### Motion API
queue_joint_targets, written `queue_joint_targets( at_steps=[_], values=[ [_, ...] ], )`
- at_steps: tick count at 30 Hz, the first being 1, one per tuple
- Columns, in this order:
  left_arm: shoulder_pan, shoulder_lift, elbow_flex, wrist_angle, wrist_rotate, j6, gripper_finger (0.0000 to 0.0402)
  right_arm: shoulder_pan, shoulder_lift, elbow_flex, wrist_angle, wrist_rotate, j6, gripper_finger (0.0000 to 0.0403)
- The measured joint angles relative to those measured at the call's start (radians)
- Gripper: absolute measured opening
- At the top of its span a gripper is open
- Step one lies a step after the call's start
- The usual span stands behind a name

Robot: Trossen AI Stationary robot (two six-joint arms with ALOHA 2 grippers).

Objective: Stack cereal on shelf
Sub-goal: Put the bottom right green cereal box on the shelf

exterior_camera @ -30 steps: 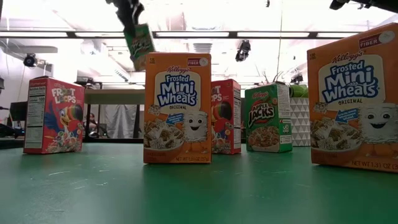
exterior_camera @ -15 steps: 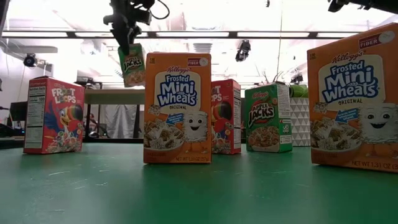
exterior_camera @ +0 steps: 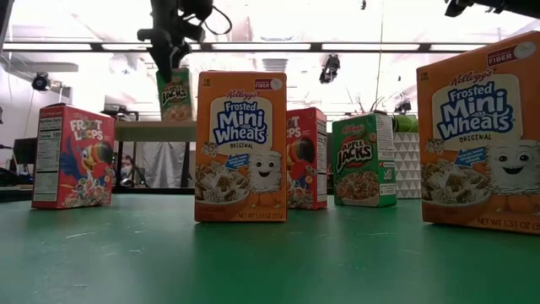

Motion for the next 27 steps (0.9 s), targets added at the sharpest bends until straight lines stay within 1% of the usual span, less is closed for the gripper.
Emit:
queue_joint_targets(
  at_steps=[7,13,19,27],
  values=[
    [0.000,0.000,-0.034,0.017,-0.015,0.000,0.0191,0.000,0.000,0.000,0.000,0.000,-0.005,0.0009],
    [0.000,0.000,-0.036,0.032,-0.041,0.000,0.0209,0.000,0.000,0.000,0.000,0.000,-0.007,0.0009],
    [0.000,0.000,-0.036,0.056,-0.079,0.003,0.0213,0.000,0.000,0.000,0.001,0.000,-0.008,0.0009],
    [-0.002,-0.001,-0.036,0.056,-0.081,-0.042,0.0213,0.000,0.000,0.000,0.001,0.000,-0.012,0.0009]
  ],
)
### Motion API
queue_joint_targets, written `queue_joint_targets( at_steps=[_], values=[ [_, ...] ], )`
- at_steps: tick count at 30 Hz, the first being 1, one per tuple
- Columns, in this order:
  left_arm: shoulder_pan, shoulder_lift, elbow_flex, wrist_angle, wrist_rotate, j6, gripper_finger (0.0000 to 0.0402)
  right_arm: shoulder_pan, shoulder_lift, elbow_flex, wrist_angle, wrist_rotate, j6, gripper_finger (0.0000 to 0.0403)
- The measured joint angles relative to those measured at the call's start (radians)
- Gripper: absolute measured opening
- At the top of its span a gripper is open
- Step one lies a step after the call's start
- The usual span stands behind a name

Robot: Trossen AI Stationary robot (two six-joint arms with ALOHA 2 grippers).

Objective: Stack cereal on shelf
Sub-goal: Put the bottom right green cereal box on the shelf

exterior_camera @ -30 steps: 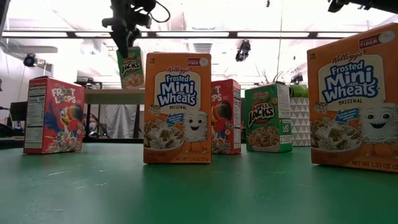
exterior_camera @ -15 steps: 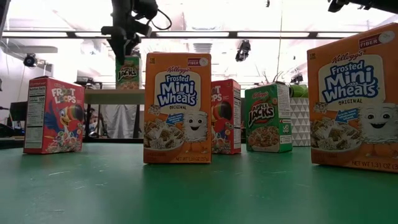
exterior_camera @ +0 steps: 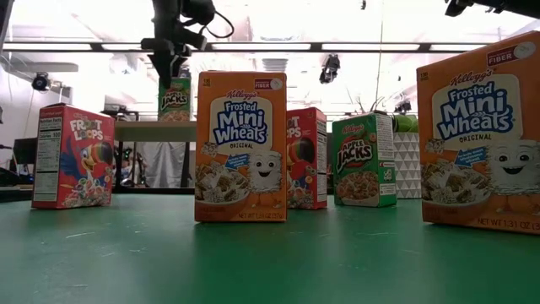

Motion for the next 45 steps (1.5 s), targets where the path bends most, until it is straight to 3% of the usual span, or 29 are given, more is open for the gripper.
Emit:
queue_joint_targets(
  at_steps=[16,22,28,34,40,45],
  values=[
    [-0.005,-0.050,0.002,-0.003,-0.001,-0.017,0.0213,0.000,0.000,0.000,0.002,0.000,-0.003,0.0009],
    [-0.008,-0.053,0.076,-0.022,0.004,-0.155,0.0213,0.000,0.000,0.000,0.002,0.000,-0.003,0.0009],
    [-0.023,-0.076,0.079,-0.024,0.218,-0.283,0.0197,0.000,0.000,0.000,0.000,0.000,-0.003,0.0009],
    [-0.091,-0.148,-0.105,0.085,0.138,-0.328,0.0129,0.000,0.000,0.000,-0.005,0.001,-0.003,0.0009],
    [-0.113,-0.254,-0.429,0.367,0.022,-0.331,0.0049,0.000,0.000,0.000,-0.012,0.001,-0.003,0.0009],
    [-0.113,-0.293,-0.603,0.559,-0.048,-0.332,0.0009,0.000,0.000,0.000,-0.015,0.001,-0.003,0.0009]
  ],
)
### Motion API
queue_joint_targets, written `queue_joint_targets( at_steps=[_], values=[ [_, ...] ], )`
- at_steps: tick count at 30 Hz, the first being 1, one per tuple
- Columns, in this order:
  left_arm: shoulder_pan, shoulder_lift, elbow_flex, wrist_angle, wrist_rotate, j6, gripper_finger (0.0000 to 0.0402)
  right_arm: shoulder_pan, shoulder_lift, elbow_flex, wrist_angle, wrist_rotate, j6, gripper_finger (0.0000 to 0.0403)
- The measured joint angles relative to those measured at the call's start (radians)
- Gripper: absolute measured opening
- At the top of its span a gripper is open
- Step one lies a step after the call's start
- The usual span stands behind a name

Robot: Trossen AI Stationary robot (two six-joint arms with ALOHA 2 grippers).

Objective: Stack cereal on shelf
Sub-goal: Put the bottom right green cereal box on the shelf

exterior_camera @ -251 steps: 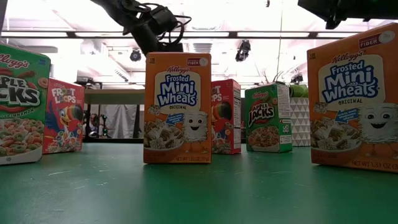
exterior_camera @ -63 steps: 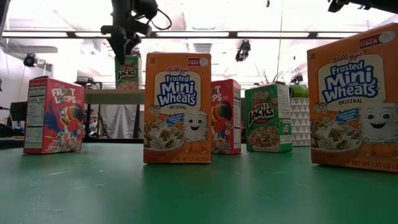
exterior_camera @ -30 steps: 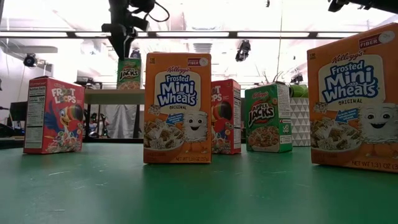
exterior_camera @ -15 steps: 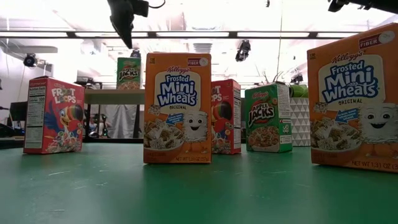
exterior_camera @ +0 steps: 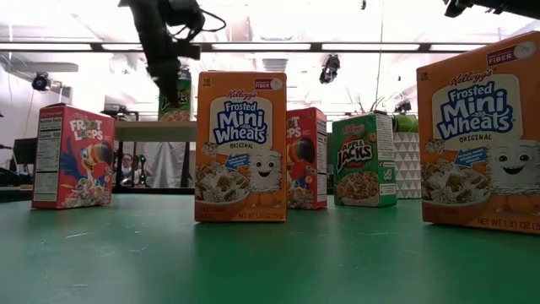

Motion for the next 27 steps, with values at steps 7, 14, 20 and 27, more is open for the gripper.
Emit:
queue_joint_targets(
  at_steps=[7,14,20,27],
  values=[
    [0.003,-0.002,-0.080,0.131,-0.093,0.000,0.0001,0.000,0.000,0.000,0.000,0.000,-0.011,0.0009],
    [-0.021,-0.010,-0.050,0.056,-0.059,-0.082,0.0001,0.000,0.000,0.000,-0.003,0.000,-0.011,0.0009],
    [-0.117,-0.014,0.087,0.035,0.053,-0.180,0.0001,0.000,0.000,0.000,-0.005,0.000,-0.011,0.0009],
    [-0.153,-0.016,0.207,0.229,-0.169,-0.119,0.0001,0.000,0.000,0.000,-0.009,0.000,-0.025,0.0009]
  ],
)
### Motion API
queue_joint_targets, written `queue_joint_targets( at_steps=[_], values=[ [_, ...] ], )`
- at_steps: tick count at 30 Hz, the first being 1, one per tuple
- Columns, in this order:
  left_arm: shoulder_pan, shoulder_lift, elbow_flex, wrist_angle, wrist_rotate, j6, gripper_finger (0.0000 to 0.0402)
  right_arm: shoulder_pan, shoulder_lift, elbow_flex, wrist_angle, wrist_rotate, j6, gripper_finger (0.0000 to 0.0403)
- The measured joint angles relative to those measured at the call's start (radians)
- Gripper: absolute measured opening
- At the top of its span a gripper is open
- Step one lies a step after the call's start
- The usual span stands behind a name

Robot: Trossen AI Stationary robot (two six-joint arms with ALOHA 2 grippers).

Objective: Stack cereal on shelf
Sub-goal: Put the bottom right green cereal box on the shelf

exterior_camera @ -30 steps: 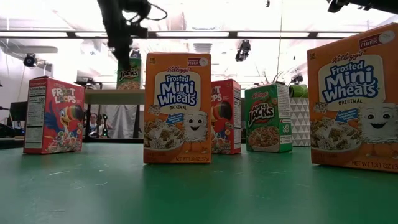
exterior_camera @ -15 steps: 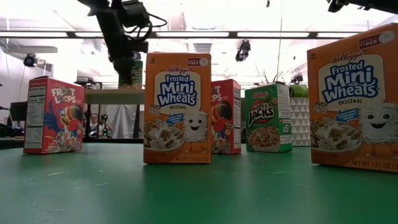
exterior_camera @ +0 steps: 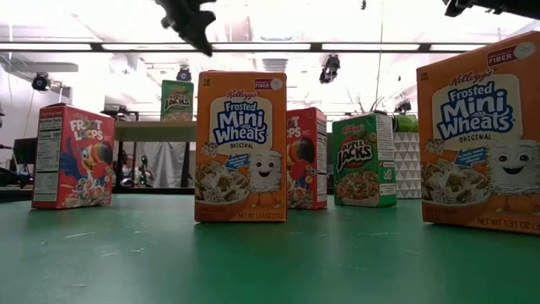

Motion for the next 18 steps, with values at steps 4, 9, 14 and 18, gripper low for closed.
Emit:
queue_joint_targets(
  at_steps=[4,9,14,18],
  values=[
    [0.063,0.000,-0.006,0.061,-0.035,-0.011,0.0001,0.000,0.000,0.000,0.000,0.000,-0.003,0.0009],
    [0.148,0.000,-0.072,0.036,-0.036,-0.122,0.0001,0.000,0.000,0.000,0.001,0.000,-0.004,0.0009],
    [0.167,0.001,-0.131,0.037,-0.035,-0.161,0.0001,0.000,0.000,0.000,0.001,0.000,-0.005,0.0009],
    [0.167,0.001,-0.153,0.034,-0.035,-0.161,0.0001,0.000,0.000,0.000,0.001,0.000,-0.011,0.0009]
  ],
)
